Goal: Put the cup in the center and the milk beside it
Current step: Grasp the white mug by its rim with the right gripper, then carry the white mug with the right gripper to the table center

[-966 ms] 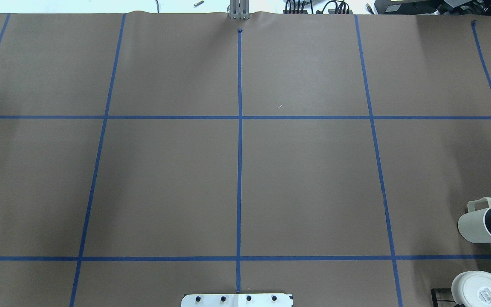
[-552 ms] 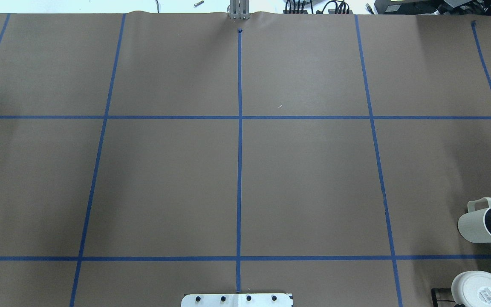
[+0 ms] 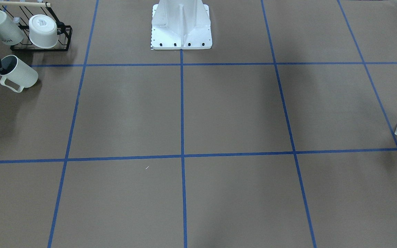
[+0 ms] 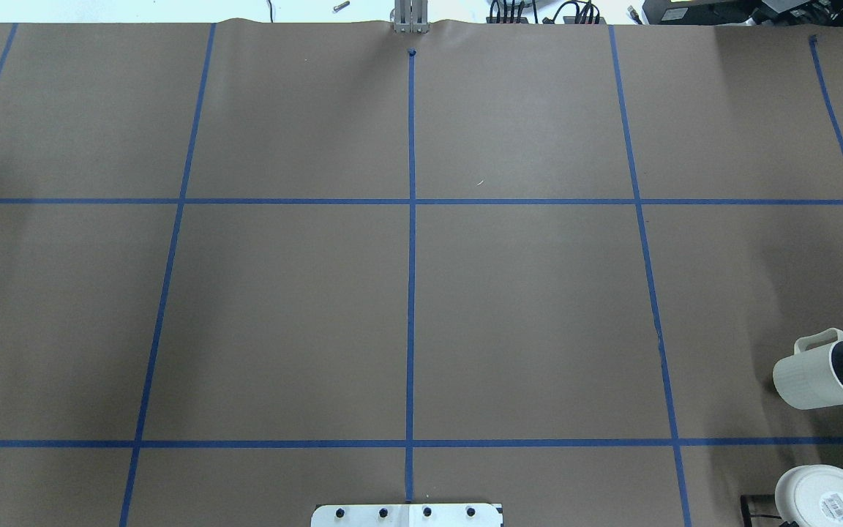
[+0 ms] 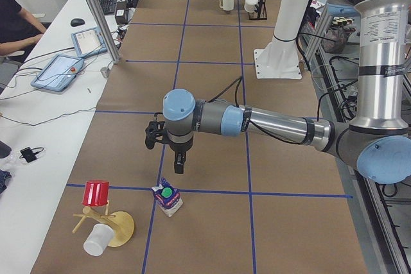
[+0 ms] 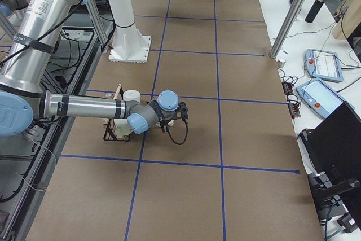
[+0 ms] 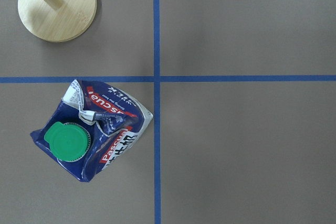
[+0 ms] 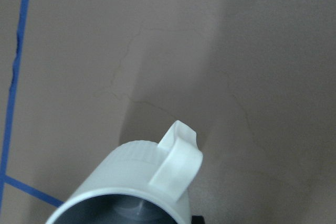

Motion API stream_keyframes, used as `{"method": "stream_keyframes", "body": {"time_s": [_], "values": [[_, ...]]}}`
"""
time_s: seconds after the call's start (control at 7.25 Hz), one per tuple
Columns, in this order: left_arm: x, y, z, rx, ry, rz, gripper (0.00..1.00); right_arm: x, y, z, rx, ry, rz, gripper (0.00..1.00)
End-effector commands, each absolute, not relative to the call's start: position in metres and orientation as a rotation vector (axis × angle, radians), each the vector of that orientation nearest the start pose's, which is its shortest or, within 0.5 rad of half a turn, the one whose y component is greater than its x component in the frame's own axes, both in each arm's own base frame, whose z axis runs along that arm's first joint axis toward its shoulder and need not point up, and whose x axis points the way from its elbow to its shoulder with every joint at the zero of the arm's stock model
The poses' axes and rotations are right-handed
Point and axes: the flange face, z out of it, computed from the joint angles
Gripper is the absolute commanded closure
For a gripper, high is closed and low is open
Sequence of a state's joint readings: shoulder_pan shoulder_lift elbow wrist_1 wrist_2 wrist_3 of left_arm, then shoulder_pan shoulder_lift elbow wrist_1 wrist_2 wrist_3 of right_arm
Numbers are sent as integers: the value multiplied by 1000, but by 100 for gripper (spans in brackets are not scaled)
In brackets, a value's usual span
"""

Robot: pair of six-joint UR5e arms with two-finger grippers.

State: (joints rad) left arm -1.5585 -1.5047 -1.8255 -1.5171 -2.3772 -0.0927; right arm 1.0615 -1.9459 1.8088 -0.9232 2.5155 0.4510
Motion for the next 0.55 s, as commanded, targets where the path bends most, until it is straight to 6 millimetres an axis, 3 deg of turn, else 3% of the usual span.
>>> {"method": "stream_keyframes", "body": {"time_s": [0.0,0.28,0.41], "values": [[-56,-467,568,85,811,-21,2,-117,-377,576,41,-1106,-230,100],[-56,-466,568,94,811,-15,2,-148,-463,503,30,-1099,-148,100],[-56,-466,569,91,811,-16,2,-170,-513,445,12,-1060,-121,100]]}}
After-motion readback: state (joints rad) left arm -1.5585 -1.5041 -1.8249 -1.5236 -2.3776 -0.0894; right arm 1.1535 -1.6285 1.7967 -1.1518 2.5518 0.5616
